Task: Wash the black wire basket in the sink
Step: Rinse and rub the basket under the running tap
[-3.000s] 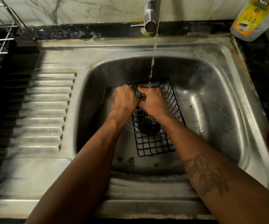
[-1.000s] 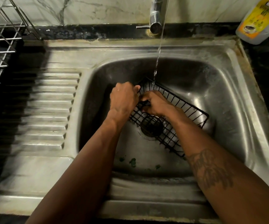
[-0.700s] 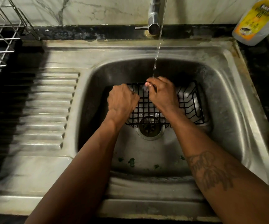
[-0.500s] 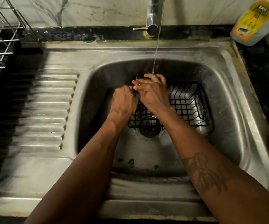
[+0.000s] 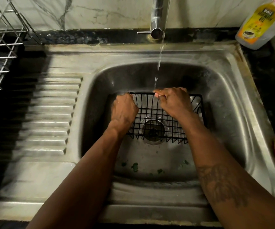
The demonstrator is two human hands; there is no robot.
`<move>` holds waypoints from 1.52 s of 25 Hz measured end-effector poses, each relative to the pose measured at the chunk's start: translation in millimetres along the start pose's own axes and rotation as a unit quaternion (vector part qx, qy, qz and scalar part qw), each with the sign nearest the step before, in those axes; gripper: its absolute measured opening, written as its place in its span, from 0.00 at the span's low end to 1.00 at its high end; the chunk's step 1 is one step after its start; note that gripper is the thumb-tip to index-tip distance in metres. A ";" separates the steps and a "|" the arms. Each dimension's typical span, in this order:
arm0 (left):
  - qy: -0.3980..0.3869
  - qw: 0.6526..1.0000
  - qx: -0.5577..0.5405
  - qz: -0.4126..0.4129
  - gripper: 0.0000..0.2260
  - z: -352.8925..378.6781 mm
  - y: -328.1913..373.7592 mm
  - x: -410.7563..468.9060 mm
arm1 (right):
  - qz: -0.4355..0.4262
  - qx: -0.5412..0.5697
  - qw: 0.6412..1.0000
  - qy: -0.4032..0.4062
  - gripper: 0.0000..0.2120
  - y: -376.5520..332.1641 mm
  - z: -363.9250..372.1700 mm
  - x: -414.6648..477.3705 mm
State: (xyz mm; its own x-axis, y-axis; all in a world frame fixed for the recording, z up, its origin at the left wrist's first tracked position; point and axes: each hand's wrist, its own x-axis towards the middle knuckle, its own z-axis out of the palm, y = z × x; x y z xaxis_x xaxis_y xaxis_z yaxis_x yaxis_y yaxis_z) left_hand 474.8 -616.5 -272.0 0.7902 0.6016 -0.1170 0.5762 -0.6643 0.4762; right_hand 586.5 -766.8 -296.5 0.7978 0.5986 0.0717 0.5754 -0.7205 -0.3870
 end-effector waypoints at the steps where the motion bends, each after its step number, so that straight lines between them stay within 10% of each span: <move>1: -0.006 1.000 -0.006 -0.001 0.06 0.9 0.6 -0.3 | -0.023 0.012 1.000 -0.013 0.11 -14.3 2.8 4.5; 7: -0.005 0.999 0.032 -0.027 0.10 -12.5 -2.0 -4.6 | -0.123 -0.015 0.991 -0.047 0.18 -71.5 4.7 15.1; 13: 0.024 0.998 0.042 -0.049 0.09 -27.8 -19.7 -5.5 | 0.071 -0.036 0.997 -0.003 0.14 34.7 -39.8 -13.2; 20: 0.018 0.997 0.060 -0.039 0.11 -24.6 -14.8 -7.5 | -0.091 -0.081 0.989 -0.084 0.17 -92.0 6.3 25.0; 28: 0.014 0.998 0.053 -0.040 0.10 -27.1 -15.6 -4.8 | 0.080 -0.119 0.989 -0.022 0.16 42.4 -46.5 -7.7; 38: 0.016 0.997 0.063 -0.049 0.10 -14.5 -7.2 -8.2 | -0.083 -0.068 0.986 -0.126 0.14 -79.2 1.2 27.5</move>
State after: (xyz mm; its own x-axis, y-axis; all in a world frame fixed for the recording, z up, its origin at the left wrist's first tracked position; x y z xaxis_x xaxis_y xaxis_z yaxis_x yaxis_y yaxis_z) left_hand 461.2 -610.3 -261.8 0.7232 0.6787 -0.1279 0.6730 -0.6510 0.3512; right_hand 562.6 -692.9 -264.9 0.6299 0.7683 -0.1133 0.7272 -0.6347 -0.2615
